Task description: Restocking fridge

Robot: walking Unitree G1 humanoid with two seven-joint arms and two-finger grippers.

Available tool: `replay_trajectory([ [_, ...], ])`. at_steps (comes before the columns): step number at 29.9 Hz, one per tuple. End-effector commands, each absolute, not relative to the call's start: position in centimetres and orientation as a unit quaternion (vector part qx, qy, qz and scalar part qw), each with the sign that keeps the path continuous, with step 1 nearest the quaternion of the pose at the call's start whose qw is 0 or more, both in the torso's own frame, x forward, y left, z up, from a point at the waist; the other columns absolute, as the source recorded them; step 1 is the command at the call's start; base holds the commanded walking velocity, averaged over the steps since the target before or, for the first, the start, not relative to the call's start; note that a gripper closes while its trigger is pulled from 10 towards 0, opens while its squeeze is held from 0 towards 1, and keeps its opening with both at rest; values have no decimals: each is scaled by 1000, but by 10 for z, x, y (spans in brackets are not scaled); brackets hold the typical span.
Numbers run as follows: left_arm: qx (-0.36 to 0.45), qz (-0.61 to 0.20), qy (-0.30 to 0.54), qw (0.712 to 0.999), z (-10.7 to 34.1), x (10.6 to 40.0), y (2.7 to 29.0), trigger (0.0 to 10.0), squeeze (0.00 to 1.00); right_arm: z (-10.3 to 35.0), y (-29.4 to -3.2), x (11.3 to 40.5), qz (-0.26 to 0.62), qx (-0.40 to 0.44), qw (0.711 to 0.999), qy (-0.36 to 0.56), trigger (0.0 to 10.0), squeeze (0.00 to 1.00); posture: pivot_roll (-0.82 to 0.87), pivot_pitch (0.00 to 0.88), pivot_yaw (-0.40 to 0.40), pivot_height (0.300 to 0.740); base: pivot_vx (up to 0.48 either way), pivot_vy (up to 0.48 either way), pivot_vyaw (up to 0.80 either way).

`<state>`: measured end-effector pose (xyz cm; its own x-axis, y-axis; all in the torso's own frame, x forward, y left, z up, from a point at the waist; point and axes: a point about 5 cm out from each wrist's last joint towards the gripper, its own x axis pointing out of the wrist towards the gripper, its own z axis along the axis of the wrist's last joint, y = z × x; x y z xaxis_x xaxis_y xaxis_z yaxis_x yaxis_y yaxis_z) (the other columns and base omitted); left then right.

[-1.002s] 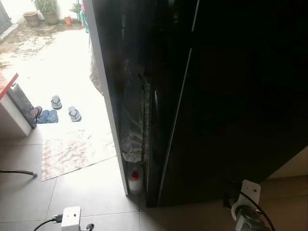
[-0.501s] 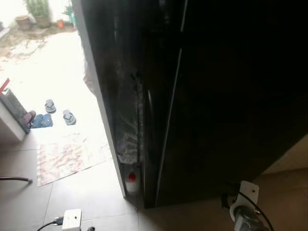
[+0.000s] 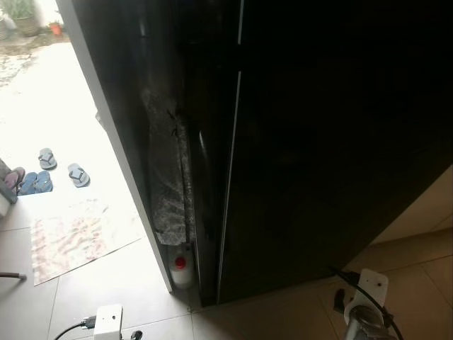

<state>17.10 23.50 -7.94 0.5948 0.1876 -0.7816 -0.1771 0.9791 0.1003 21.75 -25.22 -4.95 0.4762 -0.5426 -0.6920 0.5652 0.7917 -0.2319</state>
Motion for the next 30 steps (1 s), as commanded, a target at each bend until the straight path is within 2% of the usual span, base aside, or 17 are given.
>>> replay_trajectory([
  [1, 12, 100, 455, 885, -82, 165, 236, 10000, 0, -51, -270, 200, -384, -11, 837, 389, 10000, 0, -14, 0, -33, 740, 0, 0, 0],
  [2, 12, 100, 455, 885, -82, 165, 236, 10000, 0, -52, -281, 189, -401, -13, 830, 387, 10000, 0, -14, 0, -33, 740, 0, 0, 0],
  [4, 13, 100, 454, 885, -82, 165, 236, 10000, 0, -44, -334, 153, -441, -37, 812, 380, 10000, 0, -26, 0, -38, 740, 0, 0, 0],
  [6, 12, 100, 454, 885, -82, 166, 236, 10000, 0, -29, -366, 142, -464, -58, 803, 369, 10000, 0, -26, 0, -38, 740, 0, 0, 0],
  [10, 12, 97, 454, 886, -82, 166, 235, 10000, 0, -9, -393, 138, -481, -128, 789, 360, 10000, 0, -35, 0, -37, 740, 0, 0, 0],
  [13, 13, 94, 454, 886, -82, 166, 235, 10000, 0, -1, -401, 139, -490, -147, 786, 347, 10000, 0, -42, 0, -36, 740, 0, 0, 0],
  [14, 14, 92, 455, 886, -82, 166, 234, 10000, 0, 0, -400, 146, -462, -136, 808, 340, 10000, 0, -45, 0, -36, 740, 0, 0, 0],
  [16, 15, 91, 456, 885, -82, 166, 234, 10000, 0, 1, -397, 153, -428, -125, 830, 334, 10000, 0, -45, 0, -36, 740, 0, 0, 0],
  [17, 15, 90, 456, 885, -82, 166, 234, 10000, 0, -1, -389, 164, -374, -119, 857, 333, 10000, 0, -47, 0, -35, 740, 0, 0, 0],
  [19, 17, 88, 456, 885, -82, 166, 234, 10000, 0, -4, -376, 177, -305, -88, 891, 325, 10000, 0, -47, 0, -36, 740, 0, 0, 0],
  [20, 19, 86, 457, 885, -83, 166, 234, 10000, 0, -10, -360, 186, -232, -79, 912, 328, 10000, 0, -55, 0, -37, 740, 0, 0, 0],
  [21, 20, 84, 457, 885, -82, 166, 234, 10000, 0, -13, -351, 190, -190, -75, 921, 332, 10000, 0, -60, 0, -36, 740, 0, 0, 0],
  [22, 20, 84, 457, 885, -82, 166, 234, 10000, 0, -13, -351, 190, -190, -75, 921, 332, 10000, 0, -60, 0, -36, 740, 0, 0, 0],
  [24, 24, 81, 458, 885, -82, 166, 235, 10000, 0, -25, -323, 194, -70, -94, 931, 346, 10000, 0, -69, 0, -39, 740, 0, 0, 0],
  [25, 26, 79, 459, 885, -83, 166, 234, 10000, 0, -36, -301, 190, 10, -115, 926, 360, 10000, 0, -69, 0, -39, 740, 0, 0, 0],
  [30, 23, 83, 456, 886, -83, 165, 234, 10000, 0, -51, -285, 173, 29, -109, 921, 372, 10000, 0, -53, 0, -51, 740, 0, 0, 0],
])
